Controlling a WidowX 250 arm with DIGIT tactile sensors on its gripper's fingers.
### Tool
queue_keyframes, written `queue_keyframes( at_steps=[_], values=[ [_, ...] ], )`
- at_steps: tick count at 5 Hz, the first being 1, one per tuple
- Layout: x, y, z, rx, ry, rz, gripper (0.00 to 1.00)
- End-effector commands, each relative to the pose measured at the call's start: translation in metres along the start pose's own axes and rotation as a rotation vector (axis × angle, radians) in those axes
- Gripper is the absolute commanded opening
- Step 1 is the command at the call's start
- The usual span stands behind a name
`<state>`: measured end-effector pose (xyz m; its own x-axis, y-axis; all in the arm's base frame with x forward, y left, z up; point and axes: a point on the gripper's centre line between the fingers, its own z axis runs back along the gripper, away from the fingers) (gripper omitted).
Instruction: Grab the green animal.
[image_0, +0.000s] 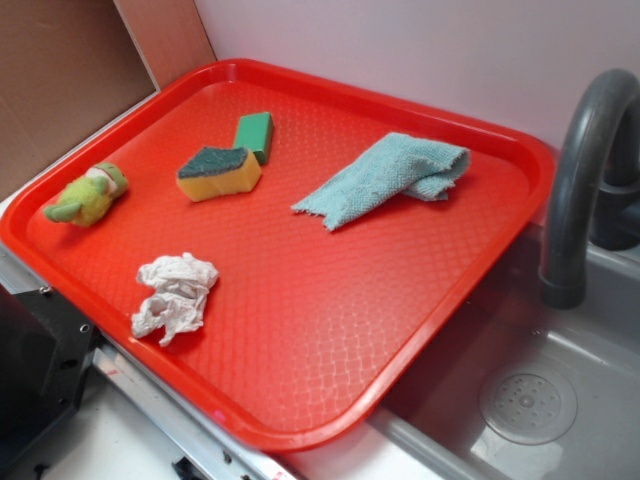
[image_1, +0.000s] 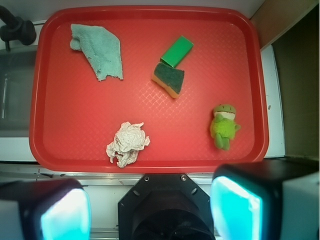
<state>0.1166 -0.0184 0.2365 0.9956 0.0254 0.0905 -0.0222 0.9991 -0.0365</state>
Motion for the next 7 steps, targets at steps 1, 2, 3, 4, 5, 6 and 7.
queue_keyframes(
  at_steps=[1,2,3,4,5,6,7],
  values=[
    [0.000,0.000,0.000,0.000,0.000,0.000,1.00],
    [-0.002,0.005,-0.005,0.001,-0.039,0.053,1.00],
    [-0.004,0.021,-0.018,0.028,-0.063,0.127,1.00],
    [0.002,0.052,-0.048,0.047,-0.034,0.171,1.00],
    [0.007,0.080,-0.082,0.084,0.008,0.207,1.00],
    [0.017,0.099,-0.106,0.093,0.037,0.217,1.00],
    [0.028,0.112,-0.130,0.140,0.068,0.247,1.00]
  ],
)
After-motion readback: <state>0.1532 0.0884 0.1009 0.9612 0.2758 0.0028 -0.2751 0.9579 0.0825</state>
